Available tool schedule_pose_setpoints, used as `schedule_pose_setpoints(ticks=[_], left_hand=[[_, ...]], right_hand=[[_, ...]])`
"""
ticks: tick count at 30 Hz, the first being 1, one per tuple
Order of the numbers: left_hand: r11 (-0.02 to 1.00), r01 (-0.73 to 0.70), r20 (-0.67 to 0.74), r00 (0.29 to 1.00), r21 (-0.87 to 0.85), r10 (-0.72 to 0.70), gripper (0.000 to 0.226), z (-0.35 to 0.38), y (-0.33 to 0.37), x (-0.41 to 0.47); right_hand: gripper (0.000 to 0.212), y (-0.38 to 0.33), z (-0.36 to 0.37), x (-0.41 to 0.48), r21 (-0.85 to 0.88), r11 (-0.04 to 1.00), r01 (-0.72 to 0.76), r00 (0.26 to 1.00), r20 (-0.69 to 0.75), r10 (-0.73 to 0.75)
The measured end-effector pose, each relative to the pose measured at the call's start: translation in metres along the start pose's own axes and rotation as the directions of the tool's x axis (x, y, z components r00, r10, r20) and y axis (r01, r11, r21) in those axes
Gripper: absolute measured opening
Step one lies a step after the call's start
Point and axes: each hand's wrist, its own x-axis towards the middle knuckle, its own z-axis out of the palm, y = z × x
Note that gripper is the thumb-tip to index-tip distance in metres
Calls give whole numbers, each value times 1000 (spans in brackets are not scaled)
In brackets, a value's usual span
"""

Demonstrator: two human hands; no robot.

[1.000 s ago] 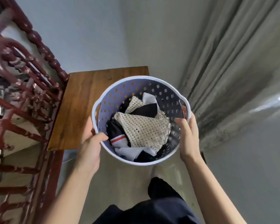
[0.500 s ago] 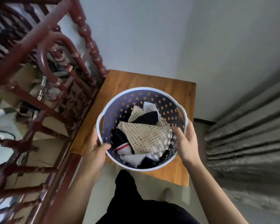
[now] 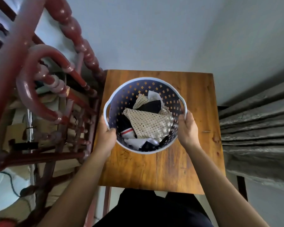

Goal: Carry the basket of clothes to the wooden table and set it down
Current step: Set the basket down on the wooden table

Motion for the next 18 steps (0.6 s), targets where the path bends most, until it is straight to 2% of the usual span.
schedule_pose_setpoints(ticks=[5, 8, 11, 14, 16, 18], left_hand=[[997, 48, 1, 999, 55, -48, 65, 3, -4, 29], [996, 29, 41, 999, 80, -32, 76, 9, -13, 25], [995, 24, 47, 998, 97, -29, 85, 13, -23, 14], [995, 40, -46, 998, 92, -36, 81, 23, -25, -6], [988, 149, -103, 984, 28, -145, 84, 33, -29, -25], [960, 265, -72, 960, -93, -272, 85, 47, -39, -40]], right_hand=[[25, 5, 21, 16, -95, 995, 1, 999, 49, 4], [25, 18, 18, 19, -132, 991, 19, 999, 48, -13], [29, 17, 7, 14, -186, 979, 77, 991, 122, -55], [35, 19, -4, 11, -225, 964, 142, 966, 243, -85], [38, 24, -9, 8, -212, 964, 160, 947, 308, -90], [42, 31, -11, 6, -192, 967, 169, 930, 355, -92]])
